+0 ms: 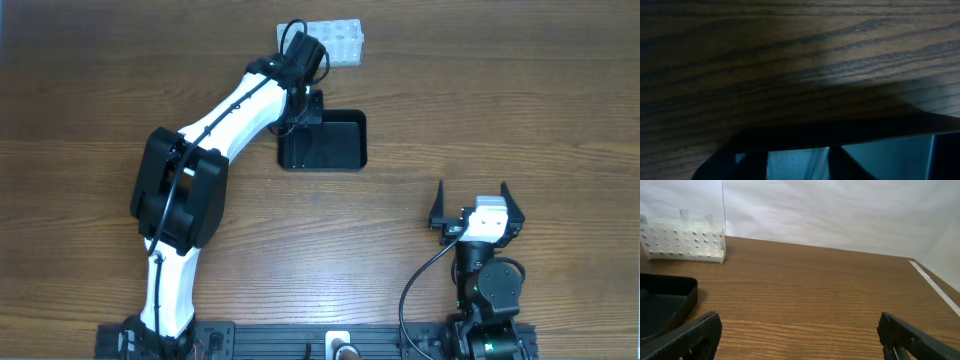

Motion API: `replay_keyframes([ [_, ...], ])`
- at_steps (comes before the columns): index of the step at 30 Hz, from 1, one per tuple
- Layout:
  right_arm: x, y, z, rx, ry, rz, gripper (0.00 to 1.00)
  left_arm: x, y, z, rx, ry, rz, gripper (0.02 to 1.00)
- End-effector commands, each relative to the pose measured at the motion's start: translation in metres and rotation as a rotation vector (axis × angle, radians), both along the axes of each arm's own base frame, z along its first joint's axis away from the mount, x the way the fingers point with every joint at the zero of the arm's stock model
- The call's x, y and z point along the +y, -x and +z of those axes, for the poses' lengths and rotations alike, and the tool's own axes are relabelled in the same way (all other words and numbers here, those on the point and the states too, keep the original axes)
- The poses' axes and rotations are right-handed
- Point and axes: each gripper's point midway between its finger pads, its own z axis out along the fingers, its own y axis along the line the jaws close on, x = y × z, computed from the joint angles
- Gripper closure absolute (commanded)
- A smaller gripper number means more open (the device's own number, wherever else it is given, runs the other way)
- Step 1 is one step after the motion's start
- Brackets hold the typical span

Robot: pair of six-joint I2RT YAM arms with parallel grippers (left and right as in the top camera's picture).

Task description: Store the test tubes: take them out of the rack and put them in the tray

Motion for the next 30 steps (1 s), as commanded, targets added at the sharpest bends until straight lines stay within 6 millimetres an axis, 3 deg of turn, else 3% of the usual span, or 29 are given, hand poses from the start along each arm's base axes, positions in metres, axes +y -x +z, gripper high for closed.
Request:
replay_keyframes([
  [1, 0.001, 0.000, -0.002, -0.001, 0.005, 0.001, 0.007, -0.006, 0.001, 0.061, -0.106, 0.045, -0.009, 0.509],
  [7, 0.001, 0.000, -0.002, -0.001, 0.005, 0.001, 0.009, 0.011, 0.003, 0.189, -0.425, 0.018, 0.043, 0.369],
  [12, 0.001, 0.000, -0.002, -0.001, 0.005, 0.001, 0.009, 0.050, 0.009, 0.298, -0.741, -0.033, 0.044, 0.264],
  [14, 0.001, 0.000, -0.002, -0.001, 0.005, 0.001, 0.007, 0.072, 0.015, 0.332, -0.853, -0.047, 0.031, 0.248],
  [16, 0.001, 0.000, -0.002, -0.001, 0.005, 0.001, 0.009, 0.099, 0.021, 0.354, -0.931, -0.049, 0.069, 0.205],
  [19, 0.001, 0.000, -0.002, -0.001, 0.005, 0.001, 0.009, 0.137, 0.034, 0.371, -1.033, -0.032, 0.081, 0.196],
  [22, 0.001, 0.000, -0.002, -0.001, 0.005, 0.001, 0.007, 0.165, 0.050, 0.371, -1.129, -0.027, 0.057, 0.139],
  [25, 0.001, 0.000, -0.002, -0.001, 0.005, 0.001, 0.007, 0.188, 0.073, 0.358, -1.214, -0.051, 0.067, 0.023],
  [30, 0.001, 0.000, -0.002, -0.001, 0.005, 0.001, 0.009, 0.209, 0.113, 0.319, -1.274, -0.077, 0.109, 0.018],
])
